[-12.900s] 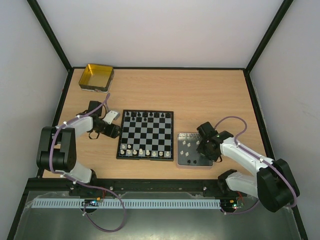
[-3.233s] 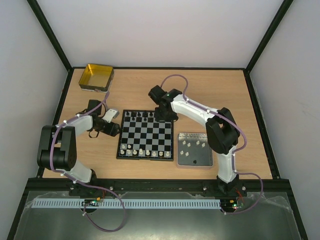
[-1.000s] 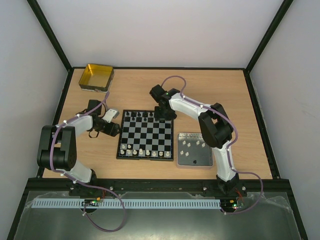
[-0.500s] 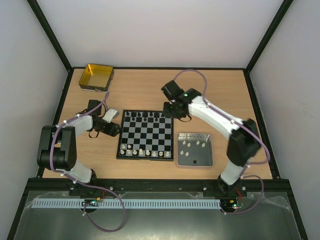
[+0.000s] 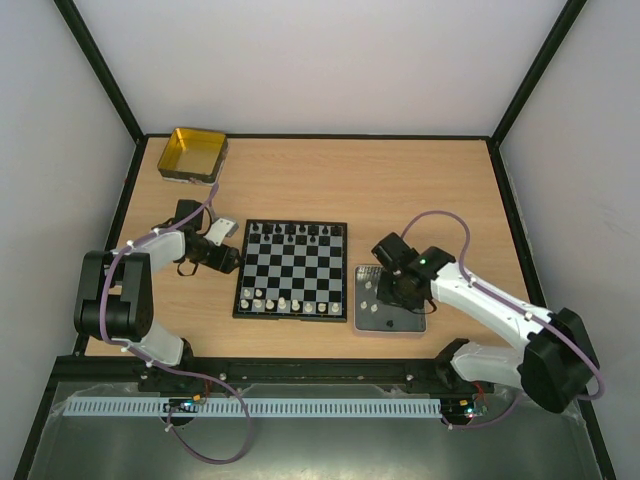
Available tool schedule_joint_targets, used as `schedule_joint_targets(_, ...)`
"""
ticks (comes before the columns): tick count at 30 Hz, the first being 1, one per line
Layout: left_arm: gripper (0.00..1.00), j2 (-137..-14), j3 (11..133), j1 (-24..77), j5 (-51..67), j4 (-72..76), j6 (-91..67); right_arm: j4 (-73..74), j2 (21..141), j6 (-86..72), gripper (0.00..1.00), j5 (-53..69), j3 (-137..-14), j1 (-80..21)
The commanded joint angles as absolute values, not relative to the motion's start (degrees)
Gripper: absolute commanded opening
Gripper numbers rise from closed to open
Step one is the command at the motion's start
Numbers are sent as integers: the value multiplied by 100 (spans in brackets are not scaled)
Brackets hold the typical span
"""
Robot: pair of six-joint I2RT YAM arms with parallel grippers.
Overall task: Set up the chess pieces on the board
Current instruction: Pick up the chess piece from the storage box.
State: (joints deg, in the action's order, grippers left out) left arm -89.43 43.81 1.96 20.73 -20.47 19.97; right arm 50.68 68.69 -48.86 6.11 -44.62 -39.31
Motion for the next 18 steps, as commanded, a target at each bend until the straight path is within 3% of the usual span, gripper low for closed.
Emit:
schedule_joint_targets(1,75,-8932,4348,217,2056,-2131,2004,4953,6580,-5259,33,757,-4065,-3902)
schedule_joint_targets(18,75,-9009,4351,220,1986,-2142,1986,4393,6416,-5284,31,1164,-3217,-3896)
